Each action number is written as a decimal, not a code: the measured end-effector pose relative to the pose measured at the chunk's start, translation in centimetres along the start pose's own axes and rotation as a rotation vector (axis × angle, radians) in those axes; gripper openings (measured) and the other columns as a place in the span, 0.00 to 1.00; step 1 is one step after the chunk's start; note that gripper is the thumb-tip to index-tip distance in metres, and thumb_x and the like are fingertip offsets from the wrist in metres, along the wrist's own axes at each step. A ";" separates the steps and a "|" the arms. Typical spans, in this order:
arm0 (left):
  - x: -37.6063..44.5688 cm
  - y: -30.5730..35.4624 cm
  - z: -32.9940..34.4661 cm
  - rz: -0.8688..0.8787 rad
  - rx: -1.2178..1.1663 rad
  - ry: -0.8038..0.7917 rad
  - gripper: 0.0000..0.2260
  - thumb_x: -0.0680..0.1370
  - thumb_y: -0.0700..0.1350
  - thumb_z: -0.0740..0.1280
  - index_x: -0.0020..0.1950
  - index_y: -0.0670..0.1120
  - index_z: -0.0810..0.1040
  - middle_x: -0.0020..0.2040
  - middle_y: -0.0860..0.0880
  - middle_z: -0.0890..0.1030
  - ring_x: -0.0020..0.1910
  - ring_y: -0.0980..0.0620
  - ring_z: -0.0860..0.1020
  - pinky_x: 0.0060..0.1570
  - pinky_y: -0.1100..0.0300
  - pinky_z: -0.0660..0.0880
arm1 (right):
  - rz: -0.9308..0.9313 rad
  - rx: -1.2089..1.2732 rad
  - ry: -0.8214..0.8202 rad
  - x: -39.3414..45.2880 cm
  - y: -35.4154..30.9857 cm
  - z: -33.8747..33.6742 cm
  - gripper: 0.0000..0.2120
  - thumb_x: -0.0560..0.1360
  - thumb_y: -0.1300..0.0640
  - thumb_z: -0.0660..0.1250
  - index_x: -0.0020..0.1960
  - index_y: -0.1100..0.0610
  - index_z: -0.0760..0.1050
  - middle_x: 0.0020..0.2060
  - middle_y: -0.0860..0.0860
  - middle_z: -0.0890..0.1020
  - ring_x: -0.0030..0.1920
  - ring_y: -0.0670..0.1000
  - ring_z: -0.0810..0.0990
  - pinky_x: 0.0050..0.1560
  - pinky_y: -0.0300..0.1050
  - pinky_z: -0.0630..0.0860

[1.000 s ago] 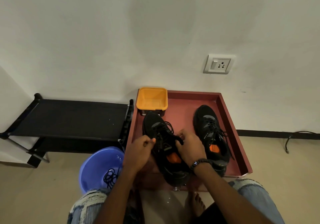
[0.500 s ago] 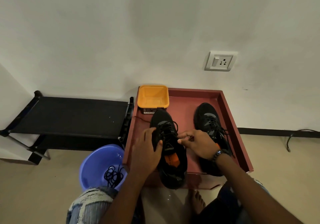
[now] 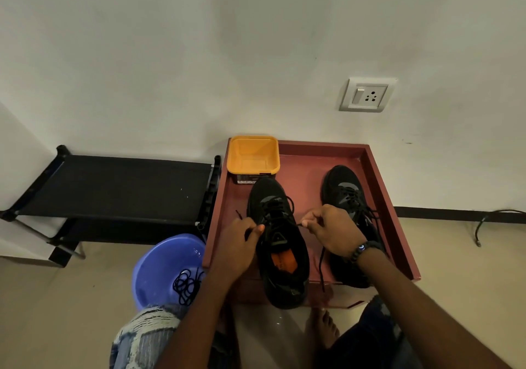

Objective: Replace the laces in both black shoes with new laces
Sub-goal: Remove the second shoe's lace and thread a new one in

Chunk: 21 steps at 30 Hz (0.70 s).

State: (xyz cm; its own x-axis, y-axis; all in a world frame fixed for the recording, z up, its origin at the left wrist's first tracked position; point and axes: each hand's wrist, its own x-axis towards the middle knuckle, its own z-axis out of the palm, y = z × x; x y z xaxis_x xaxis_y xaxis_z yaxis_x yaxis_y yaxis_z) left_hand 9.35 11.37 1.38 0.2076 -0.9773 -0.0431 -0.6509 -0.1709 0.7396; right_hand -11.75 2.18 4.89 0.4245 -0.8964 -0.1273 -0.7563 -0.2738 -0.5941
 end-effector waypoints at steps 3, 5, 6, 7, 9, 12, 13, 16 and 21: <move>0.0 -0.3 -0.4 -0.011 -0.044 0.065 0.10 0.82 0.48 0.63 0.41 0.50 0.72 0.41 0.51 0.74 0.39 0.55 0.72 0.40 0.65 0.67 | -0.001 -0.012 0.040 -0.4 0.2 -0.4 0.05 0.79 0.58 0.68 0.45 0.55 0.82 0.36 0.38 0.76 0.39 0.37 0.74 0.41 0.25 0.68; -0.1 -0.2 -0.4 -0.022 -0.046 0.087 0.10 0.82 0.47 0.64 0.40 0.50 0.72 0.41 0.51 0.73 0.39 0.56 0.72 0.39 0.65 0.66 | 0.009 -0.011 0.061 -0.6 0.5 -0.3 0.06 0.78 0.58 0.68 0.45 0.57 0.83 0.39 0.42 0.81 0.41 0.39 0.77 0.45 0.30 0.69; 0.0 -0.2 -0.3 -0.035 -0.047 0.086 0.11 0.82 0.48 0.64 0.40 0.50 0.72 0.40 0.51 0.74 0.38 0.56 0.71 0.39 0.65 0.66 | 0.021 -0.006 0.064 -0.7 0.6 -0.1 0.06 0.78 0.58 0.68 0.45 0.57 0.83 0.40 0.44 0.82 0.43 0.41 0.78 0.47 0.33 0.71; 0.1 -0.4 -0.3 -0.044 -0.052 0.081 0.12 0.82 0.48 0.64 0.39 0.51 0.71 0.40 0.52 0.74 0.38 0.56 0.71 0.39 0.63 0.67 | 0.036 -0.005 0.062 -0.9 0.7 0.1 0.07 0.78 0.58 0.68 0.45 0.57 0.83 0.40 0.45 0.83 0.43 0.42 0.79 0.48 0.36 0.73; 0.2 -0.6 -0.5 -0.058 -0.062 0.056 0.13 0.81 0.50 0.64 0.37 0.54 0.70 0.40 0.52 0.73 0.39 0.54 0.72 0.40 0.60 0.68 | 0.050 -0.011 0.030 -1.2 0.7 0.5 0.07 0.78 0.58 0.68 0.45 0.56 0.83 0.39 0.42 0.82 0.44 0.42 0.80 0.46 0.36 0.75; 0.3 0.0 -0.6 -0.063 -0.097 0.066 0.04 0.81 0.49 0.65 0.47 0.52 0.74 0.48 0.54 0.74 0.45 0.58 0.73 0.40 0.70 0.66 | -0.013 0.055 0.084 -0.8 -0.4 0.1 0.05 0.77 0.56 0.69 0.45 0.55 0.83 0.40 0.43 0.82 0.44 0.43 0.80 0.44 0.35 0.76; 0.3 0.2 -0.5 -0.063 -0.114 0.082 0.03 0.81 0.49 0.66 0.52 0.51 0.75 0.51 0.54 0.72 0.48 0.60 0.73 0.41 0.72 0.66 | -0.051 0.073 0.123 -0.4 -1.2 -0.2 0.05 0.77 0.55 0.70 0.47 0.55 0.83 0.40 0.43 0.81 0.43 0.41 0.79 0.44 0.35 0.75; 0.6 0.8 0.6 -0.079 -0.168 0.012 0.13 0.78 0.51 0.70 0.60 0.51 0.73 0.57 0.53 0.71 0.54 0.58 0.74 0.48 0.69 0.71 | -0.148 -0.063 0.009 1.7 -4.1 -0.4 0.08 0.78 0.52 0.68 0.54 0.51 0.83 0.47 0.44 0.80 0.46 0.44 0.77 0.47 0.38 0.73; 0.8 1.1 2.3 -0.181 -0.183 -0.039 0.15 0.76 0.47 0.72 0.55 0.50 0.67 0.48 0.52 0.75 0.45 0.56 0.76 0.36 0.68 0.70 | -0.142 -0.314 -0.259 4.9 -7.1 0.2 0.10 0.79 0.48 0.65 0.56 0.51 0.81 0.52 0.48 0.80 0.52 0.49 0.78 0.48 0.43 0.75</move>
State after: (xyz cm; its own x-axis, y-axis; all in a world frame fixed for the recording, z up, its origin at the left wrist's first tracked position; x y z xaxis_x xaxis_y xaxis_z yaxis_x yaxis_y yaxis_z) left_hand 7.14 10.07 0.67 0.2786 -0.9373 -0.2092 -0.4620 -0.3218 0.8264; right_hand -4.21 -0.23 8.28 0.6158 -0.7363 -0.2805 -0.7793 -0.5166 -0.3547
